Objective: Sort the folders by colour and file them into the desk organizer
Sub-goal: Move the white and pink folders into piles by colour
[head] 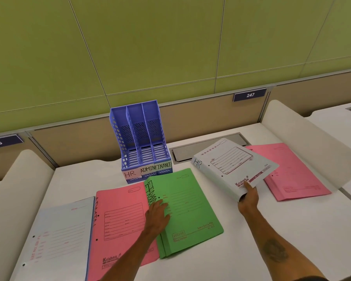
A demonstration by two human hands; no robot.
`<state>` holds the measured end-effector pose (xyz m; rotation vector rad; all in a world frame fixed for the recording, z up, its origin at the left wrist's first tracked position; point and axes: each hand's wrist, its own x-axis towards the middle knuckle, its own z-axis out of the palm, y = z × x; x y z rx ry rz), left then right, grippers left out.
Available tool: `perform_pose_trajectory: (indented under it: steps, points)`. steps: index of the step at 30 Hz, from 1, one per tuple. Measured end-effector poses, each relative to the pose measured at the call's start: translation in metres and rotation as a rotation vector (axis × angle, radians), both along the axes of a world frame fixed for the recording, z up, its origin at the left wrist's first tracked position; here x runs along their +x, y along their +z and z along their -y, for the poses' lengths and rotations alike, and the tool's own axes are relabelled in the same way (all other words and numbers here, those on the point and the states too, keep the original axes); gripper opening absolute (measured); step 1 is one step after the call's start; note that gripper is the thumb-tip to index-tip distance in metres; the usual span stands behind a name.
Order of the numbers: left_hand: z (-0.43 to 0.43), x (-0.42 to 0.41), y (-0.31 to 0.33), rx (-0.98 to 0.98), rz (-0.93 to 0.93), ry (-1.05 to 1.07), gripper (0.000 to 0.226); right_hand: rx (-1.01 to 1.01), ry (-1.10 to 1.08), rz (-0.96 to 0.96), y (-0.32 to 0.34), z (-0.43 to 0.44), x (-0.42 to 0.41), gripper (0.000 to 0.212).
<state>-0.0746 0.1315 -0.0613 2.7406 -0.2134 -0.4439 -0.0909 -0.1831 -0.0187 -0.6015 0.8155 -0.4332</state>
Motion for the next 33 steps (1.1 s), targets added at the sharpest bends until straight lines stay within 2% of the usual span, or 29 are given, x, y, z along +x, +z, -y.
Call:
perform_pose_trajectory:
  steps: [3, 5, 8, 11, 16, 20, 22, 25, 28, 32, 33]
  points:
    - [0.004, 0.002, 0.005, -0.052, 0.037, 0.038, 0.051, 0.031, 0.005, 0.054, 0.004, -0.001, 0.001, 0.047]
    - [0.009, 0.004, 0.009, -0.154, 0.057, 0.072, 0.050, 0.065, 0.014, 0.086, 0.007, -0.006, 0.001, 0.042]
    - [0.022, 0.010, 0.023, -0.431, 0.026, 0.186, 0.050, 0.113, 0.062, 0.130, 0.009, -0.019, 0.002, 0.045]
    - [0.037, 0.016, 0.043, -0.756, -0.089, 0.367, 0.053, 0.130, 0.178, 0.157, 0.009, -0.036, 0.004, 0.046]
    - [0.050, 0.030, 0.064, -1.097, -0.169, 0.529, 0.061, 0.137, 0.406, 0.207, 0.009, -0.072, 0.007, 0.039]
    - [0.043, 0.041, 0.072, -1.366, -0.125, 0.706, 0.051, 0.095, 0.575, 0.193, 0.002, -0.102, 0.004, 0.048]
    - [0.032, 0.044, 0.074, -1.392, -0.076, 0.814, 0.055, 0.084, 0.655, 0.164, -0.002, -0.116, 0.001, 0.050]
    - [0.010, 0.044, 0.071, -1.302, 0.047, 0.888, 0.061, 0.112, 0.756, 0.182, -0.009, -0.136, -0.001, 0.038]
    - [-0.015, 0.038, 0.066, -1.316, 0.125, 0.879, 0.051, 0.124, 0.827, 0.200, -0.010, -0.152, 0.000, 0.041]
    - [-0.057, 0.029, 0.064, -1.409, 0.190, 0.874, 0.032, 0.102, 0.800, 0.226, -0.002, -0.162, 0.011, 0.061]
    - [-0.069, 0.028, 0.062, -1.418, 0.196, 0.882, 0.027, 0.101, 0.800, 0.240, 0.000, -0.162, 0.015, 0.054]
